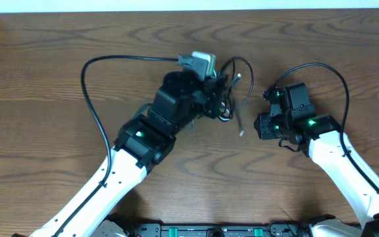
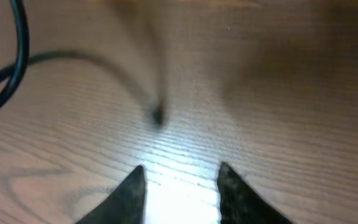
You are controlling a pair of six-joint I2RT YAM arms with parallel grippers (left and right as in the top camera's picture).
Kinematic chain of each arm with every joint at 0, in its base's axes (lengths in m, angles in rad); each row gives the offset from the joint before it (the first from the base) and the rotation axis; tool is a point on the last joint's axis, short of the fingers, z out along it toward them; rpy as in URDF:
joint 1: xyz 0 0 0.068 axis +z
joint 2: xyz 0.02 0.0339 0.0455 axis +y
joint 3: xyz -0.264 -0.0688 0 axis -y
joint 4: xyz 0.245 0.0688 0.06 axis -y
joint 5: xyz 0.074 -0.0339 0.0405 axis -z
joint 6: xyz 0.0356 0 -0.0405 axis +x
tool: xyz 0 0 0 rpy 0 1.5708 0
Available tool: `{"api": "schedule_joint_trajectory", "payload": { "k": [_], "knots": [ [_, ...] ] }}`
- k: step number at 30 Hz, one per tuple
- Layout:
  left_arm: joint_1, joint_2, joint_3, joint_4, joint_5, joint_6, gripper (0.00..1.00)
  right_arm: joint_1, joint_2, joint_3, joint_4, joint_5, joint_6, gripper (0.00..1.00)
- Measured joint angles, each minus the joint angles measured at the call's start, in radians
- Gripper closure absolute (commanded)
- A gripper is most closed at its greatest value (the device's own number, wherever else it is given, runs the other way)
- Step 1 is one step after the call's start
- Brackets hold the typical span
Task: Untangle cables
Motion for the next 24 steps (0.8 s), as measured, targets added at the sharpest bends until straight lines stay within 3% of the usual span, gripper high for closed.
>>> {"api": "schedule_joint_trajectory", "payload": {
  "k": [3, 5, 6, 9, 11, 14, 17, 23, 24],
  "knots": [
    [0.017, 0.0, 0.0, 0.019, 0.002, -0.006, 0.89, 0.0, 0.0, 0.0, 0.013, -0.006, 0.002, 0.82],
    [0.027, 0.0, 0.0, 0.023, 0.005, -0.01, 0.89, 0.0, 0.0, 0.0, 0.048, -0.035, 0.005, 0.78],
    [0.032, 0.0, 0.0, 0.023, 0.005, -0.017, 0.89, 0.0, 0.0, 0.0, 0.077, -0.064, 0.005, 0.72],
    [0.051, 0.0, 0.0, 0.023, 0.007, -0.031, 0.89, 0.0, 0.0, 0.0, 0.208, -0.184, 0.014, 0.39],
    [0.065, 0.0, 0.0, 0.023, 0.008, -0.038, 0.89, 0.001, 0.002, 0.002, 0.324, -0.286, 0.028, 0.22],
    [0.08, 0.0, 0.0, 0.023, 0.008, -0.051, 0.89, 0.003, 0.002, 0.003, 0.469, -0.423, 0.054, 0.08],
    [0.082, 0.0, 0.0, 0.023, 0.008, -0.057, 0.89, 0.027, 0.002, 0.004, 0.518, -0.511, 0.072, 0.04],
    [0.082, 0.0, 0.0, 0.023, 0.009, -0.058, 0.89, 0.121, 0.002, 0.004, 0.439, -0.55, 0.044, 0.04],
    [0.082, 0.0, 0.0, 0.023, 0.009, -0.058, 0.89, 0.138, 0.002, 0.004, 0.416, -0.529, 0.035, 0.08]
  ]
}}
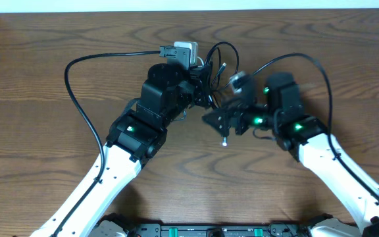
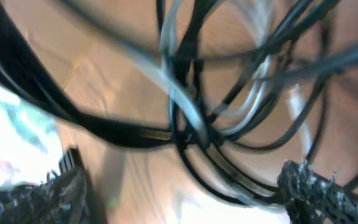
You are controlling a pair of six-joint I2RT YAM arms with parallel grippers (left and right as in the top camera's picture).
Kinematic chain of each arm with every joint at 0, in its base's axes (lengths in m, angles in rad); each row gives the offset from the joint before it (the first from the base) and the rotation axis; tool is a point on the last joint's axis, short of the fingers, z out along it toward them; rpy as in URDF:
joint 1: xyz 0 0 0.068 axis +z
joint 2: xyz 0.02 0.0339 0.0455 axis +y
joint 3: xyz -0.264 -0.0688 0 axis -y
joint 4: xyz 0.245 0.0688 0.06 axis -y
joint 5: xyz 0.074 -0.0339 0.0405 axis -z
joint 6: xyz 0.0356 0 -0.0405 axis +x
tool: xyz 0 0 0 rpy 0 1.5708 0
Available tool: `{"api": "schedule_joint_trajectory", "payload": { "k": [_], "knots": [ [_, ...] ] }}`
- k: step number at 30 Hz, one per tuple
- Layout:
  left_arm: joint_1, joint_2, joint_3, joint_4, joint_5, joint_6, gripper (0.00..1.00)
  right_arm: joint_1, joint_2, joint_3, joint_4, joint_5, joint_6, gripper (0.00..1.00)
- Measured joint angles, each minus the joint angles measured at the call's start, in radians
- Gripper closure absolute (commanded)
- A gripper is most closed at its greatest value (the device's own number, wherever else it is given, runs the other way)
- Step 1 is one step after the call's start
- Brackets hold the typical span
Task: Untangle cables
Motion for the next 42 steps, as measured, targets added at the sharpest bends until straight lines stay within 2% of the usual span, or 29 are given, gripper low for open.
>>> {"api": "schedule_joint_trajectory", "payload": {
  "k": [1, 4, 6, 8, 9, 15, 20, 25, 29, 32, 35, 39, 42],
  "knots": [
    [0.0, 0.0, 0.0, 0.0, 0.0, 0.0, 0.89, 0.017, 0.0, 0.0, -0.02, 0.029, -0.014, 0.15],
    [0.0, 0.0, 0.0, 0.0, 0.0, 0.0, 0.89, 0.067, 0.0, 0.0, -0.042, 0.147, -0.039, 0.47],
    [0.0, 0.0, 0.0, 0.0, 0.0, 0.0, 0.89, 0.095, 0.0, 0.0, -0.039, 0.23, -0.043, 0.62],
    [0.0, 0.0, 0.0, -0.002, 0.0, -0.003, 0.89, 0.121, 0.0, 0.0, -0.023, 0.32, -0.051, 0.91],
    [0.0, 0.0, 0.0, -0.002, 0.0, -0.006, 0.89, 0.129, 0.0, 0.0, -0.015, 0.36, -0.051, 0.99],
    [0.0, 0.0, 0.0, -0.025, 0.003, -0.023, 0.89, 0.141, 0.0, 0.0, -0.038, 0.607, 0.029, 0.99],
    [0.001, 0.0, 0.0, -0.076, -0.01, -0.023, 0.89, 0.135, 0.0, 0.005, -0.195, 0.911, 0.133, 0.99],
    [0.022, -0.001, 0.001, -0.193, -0.132, -0.039, 0.89, 0.048, 0.0, 0.005, -0.419, 1.205, 0.267, 0.99],
    [0.043, -0.001, 0.001, -0.297, -0.277, -0.1, 0.89, -0.046, 0.0, 0.004, -0.493, 1.303, 0.336, 0.99],
    [0.071, -0.001, 0.001, -0.339, -0.336, -0.158, 0.89, -0.102, 0.0, 0.005, -0.471, 1.277, 0.354, 0.99],
    [0.095, -0.001, 0.001, -0.37, -0.373, -0.23, 0.89, -0.127, 0.0, 0.004, -0.382, 1.15, 0.333, 0.99],
    [0.116, -0.001, 0.001, -0.465, -0.431, -0.345, 0.9, -0.129, 0.001, 0.005, -0.166, 0.855, 0.219, 0.99],
    [0.134, -0.001, 0.001, -0.574, -0.491, -0.451, 0.9, -0.122, 0.002, 0.005, -0.005, 0.555, 0.102, 0.99]
  ]
}}
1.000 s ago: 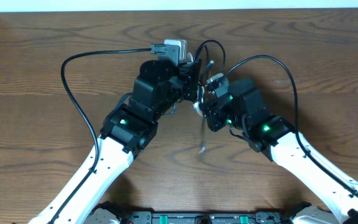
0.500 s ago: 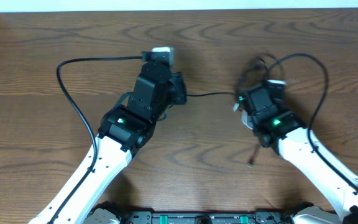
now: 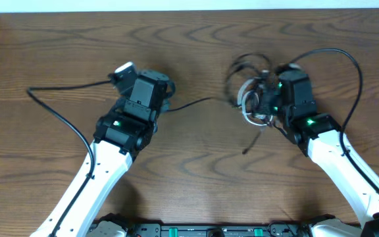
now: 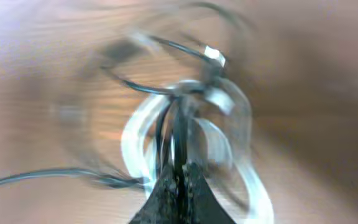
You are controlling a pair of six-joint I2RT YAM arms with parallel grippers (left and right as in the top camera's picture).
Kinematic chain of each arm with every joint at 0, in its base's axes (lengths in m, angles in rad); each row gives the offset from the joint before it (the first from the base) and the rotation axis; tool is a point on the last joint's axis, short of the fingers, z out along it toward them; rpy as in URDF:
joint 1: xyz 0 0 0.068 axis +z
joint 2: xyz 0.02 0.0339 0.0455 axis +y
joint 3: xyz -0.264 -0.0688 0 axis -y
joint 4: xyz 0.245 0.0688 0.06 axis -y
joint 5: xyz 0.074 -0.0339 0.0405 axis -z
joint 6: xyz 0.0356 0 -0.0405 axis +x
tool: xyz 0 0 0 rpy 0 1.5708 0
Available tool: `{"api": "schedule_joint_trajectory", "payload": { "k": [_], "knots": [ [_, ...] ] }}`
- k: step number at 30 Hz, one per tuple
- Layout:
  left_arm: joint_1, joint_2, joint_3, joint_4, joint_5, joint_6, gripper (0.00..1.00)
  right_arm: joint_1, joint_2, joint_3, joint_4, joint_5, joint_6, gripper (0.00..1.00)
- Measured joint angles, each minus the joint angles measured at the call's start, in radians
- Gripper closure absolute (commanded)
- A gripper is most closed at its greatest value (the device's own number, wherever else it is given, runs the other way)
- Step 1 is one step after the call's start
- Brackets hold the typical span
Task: Untangle cables
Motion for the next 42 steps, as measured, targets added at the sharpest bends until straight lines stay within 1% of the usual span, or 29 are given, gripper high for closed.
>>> {"api": "schedule_joint_trajectory", "payload": {
  "k": [2, 6, 8, 10, 11, 13, 14, 16, 19, 20, 21, 22, 23, 24, 25, 27, 28, 30, 32, 33, 35, 37, 38, 40, 41, 42],
  "knots": [
    [0.019, -0.001, 0.0, -0.052, -0.03, -0.055, 0.9, 0.009, 0.0, 0.0, 0.086, -0.188, -0.051, 0.99],
    [0.05, -0.002, 0.0, -0.061, -0.04, -0.111, 0.89, 0.015, 0.0, 0.0, 0.245, -0.539, -0.106, 0.99],
    [0.052, -0.002, 0.0, -0.037, -0.016, -0.115, 0.83, 0.015, 0.0, 0.0, 0.284, -0.673, -0.121, 0.99],
    [0.052, -0.002, 0.0, 0.011, 0.037, -0.093, 0.64, 0.015, 0.0, 0.0, 0.283, -0.764, -0.129, 0.99],
    [0.052, -0.002, 0.0, 0.042, 0.074, -0.08, 0.51, 0.015, 0.0, 0.0, 0.273, -0.789, -0.133, 0.99],
    [0.052, -0.002, 0.0, 0.109, 0.154, -0.051, 0.2, 0.015, 0.0, 0.0, 0.249, -0.822, -0.14, 0.99],
    [0.052, -0.002, 0.0, 0.132, 0.196, -0.034, 0.05, 0.015, 0.0, 0.0, 0.238, -0.831, -0.143, 0.99],
    [0.052, -0.002, 0.0, 0.186, 0.293, 0.008, 0.04, 0.015, 0.0, 0.0, 0.224, -0.833, -0.147, 0.99],
    [0.052, -0.002, 0.0, 0.228, 0.413, 0.072, 0.04, 0.015, 0.0, 0.0, 0.205, -0.808, -0.15, 0.99],
    [0.052, -0.002, 0.0, 0.235, 0.457, 0.101, 0.05, 0.015, 0.0, 0.0, 0.194, -0.785, -0.149, 0.97],
    [0.052, -0.002, 0.0, 0.238, 0.497, 0.135, 0.09, 0.015, 0.0, 0.0, 0.176, -0.753, -0.146, 0.82],
    [0.052, -0.002, 0.0, 0.236, 0.533, 0.17, 0.15, 0.015, 0.0, 0.0, 0.15, -0.708, -0.133, 0.6],
    [0.051, -0.002, 0.0, 0.23, 0.562, 0.199, 0.21, 0.015, 0.0, 0.001, 0.116, -0.645, -0.12, 0.49],
    [0.051, -0.002, 0.0, 0.216, 0.586, 0.229, 0.25, 0.014, 0.0, 0.001, 0.077, -0.576, -0.106, 0.36],
    [0.051, -0.002, 0.0, 0.194, 0.602, 0.257, 0.26, 0.014, 0.0, 0.003, 0.03, -0.485, -0.075, 0.24],
    [0.051, 0.0, 0.0, 0.136, 0.623, 0.318, 0.28, 0.016, 0.0, 0.003, -0.098, -0.272, 0.0, 0.07],
    [0.051, 0.003, 0.0, 0.106, 0.626, 0.34, 0.28, 0.016, 0.0, 0.003, -0.156, -0.173, 0.042, 0.01],
    [0.051, 0.016, 0.001, 0.056, 0.613, 0.372, 0.28, 0.015, 0.0, 0.001, -0.266, 0.028, 0.109, 0.01],
    [0.05, 0.04, 0.001, 0.003, 0.58, 0.391, 0.27, 0.011, 0.0, 0.0, -0.322, 0.165, 0.146, 0.01],
    [0.05, 0.056, 0.001, -0.016, 0.555, 0.4, 0.26, 0.008, 0.0, 0.0, -0.332, 0.21, 0.151, 0.01],
    [0.05, 0.09, 0.001, -0.045, 0.506, 0.409, 0.23, 0.006, 0.0, 0.0, -0.337, 0.236, 0.143, 0.01],
    [0.05, 0.126, 0.001, -0.06, 0.47, 0.415, 0.15, 0.006, 0.0, 0.0, -0.332, 0.187, 0.108, 0.01],
    [0.05, 0.142, 0.001, -0.062, 0.467, 0.423, 0.12, 0.006, 0.0, 0.0, -0.325, 0.142, 0.077, 0.01],
    [0.051, 0.174, 0.001, -0.055, 0.495, 0.447, 0.12, 0.01, 0.0, 0.0, -0.305, 0.009, -0.017, 0.01],
    [0.052, 0.189, 0.001, -0.045, 0.54, 0.478, 0.11, 0.017, 0.0, 0.0, -0.296, -0.085, -0.09, 0.01],
    [0.052, 0.202, 0.001, -0.031, 0.597, 0.513, 0.11, 0.022, 0.0, 0.0, -0.295, -0.126, -0.122, 0.01]
  ]
}}
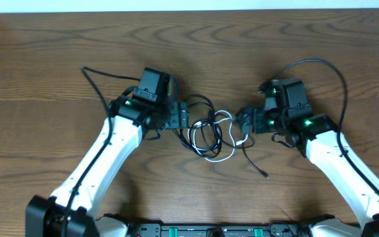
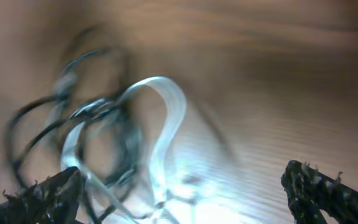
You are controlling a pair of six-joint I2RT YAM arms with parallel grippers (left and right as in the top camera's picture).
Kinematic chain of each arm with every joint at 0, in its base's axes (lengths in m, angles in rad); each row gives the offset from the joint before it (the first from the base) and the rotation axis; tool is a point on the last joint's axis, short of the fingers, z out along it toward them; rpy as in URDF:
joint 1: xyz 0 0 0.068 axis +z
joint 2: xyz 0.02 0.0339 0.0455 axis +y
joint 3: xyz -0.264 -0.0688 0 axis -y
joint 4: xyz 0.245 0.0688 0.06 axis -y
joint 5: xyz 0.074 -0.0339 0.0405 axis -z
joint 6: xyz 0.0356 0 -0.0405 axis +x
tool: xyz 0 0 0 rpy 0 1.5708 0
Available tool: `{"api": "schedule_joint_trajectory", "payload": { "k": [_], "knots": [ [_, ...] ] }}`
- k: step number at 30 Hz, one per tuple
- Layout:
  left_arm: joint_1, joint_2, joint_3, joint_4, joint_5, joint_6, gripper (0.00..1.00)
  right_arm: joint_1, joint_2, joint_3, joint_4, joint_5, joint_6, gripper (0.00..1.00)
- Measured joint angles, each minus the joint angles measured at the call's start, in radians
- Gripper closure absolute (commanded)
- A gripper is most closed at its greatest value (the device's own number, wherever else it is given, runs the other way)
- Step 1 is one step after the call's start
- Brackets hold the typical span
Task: Untangle cables
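Note:
A tangle of black cables (image 1: 202,128) and a white cable (image 1: 224,146) lies mid-table between the two arms. My left gripper (image 1: 181,116) points right into the tangle's left side; the overhead view does not show how its fingers stand. My right gripper (image 1: 243,122) sits at the tangle's right edge. In the right wrist view, blurred by motion, the right gripper (image 2: 179,199) is open, its fingertips (image 2: 45,193) far apart, and a loop of the white cable (image 2: 160,118) lies between and ahead of them. One loose black cable end (image 1: 264,174) trails toward the front.
A black cable (image 1: 96,82) runs back-left from under the left arm. Another black cable (image 1: 334,72) arcs over the right arm. The wooden table (image 1: 38,164) shows its far edge along the top of the overhead view.
The left gripper has moved from the far left to the middle. The right gripper, shut on the bundle then, is now open, and the tangle lies left of it.
First the left gripper was at the tangle near the white plug and the right stood open apart. Then both met at the tangle. Then the left was far left with the plug and the right held the bundle. Now both flank the tangle mid-table.

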Motion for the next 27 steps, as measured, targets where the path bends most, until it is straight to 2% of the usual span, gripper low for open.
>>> {"api": "schedule_joint_trajectory", "payload": {
  "k": [5, 10, 16, 24, 27],
  "knots": [
    [-0.003, 0.02, 0.0, 0.015, 0.327, 0.2, 0.09, 0.058, 0.0, 0.0, -0.047, -0.182, -0.236, 0.01],
    [-0.017, 0.02, 0.0, -0.001, 0.476, 0.32, 0.09, 0.109, 0.006, 0.0, -0.14, -0.229, -0.38, 0.01],
    [-0.031, 0.02, 0.0, 0.005, 0.446, 0.352, 0.1, 0.121, 0.09, 0.0, -0.121, -0.158, -0.415, 0.01],
    [-0.03, 0.007, 0.0, 0.129, 0.375, 0.248, 0.09, 0.121, 0.34, -0.001, 0.156, -0.118, -0.295, 0.02],
    [-0.03, -0.014, 0.0, 0.134, 0.356, 0.213, 0.09, 0.121, 0.375, 0.006, 0.269, -0.151, -0.227, 0.03]
  ]
}}
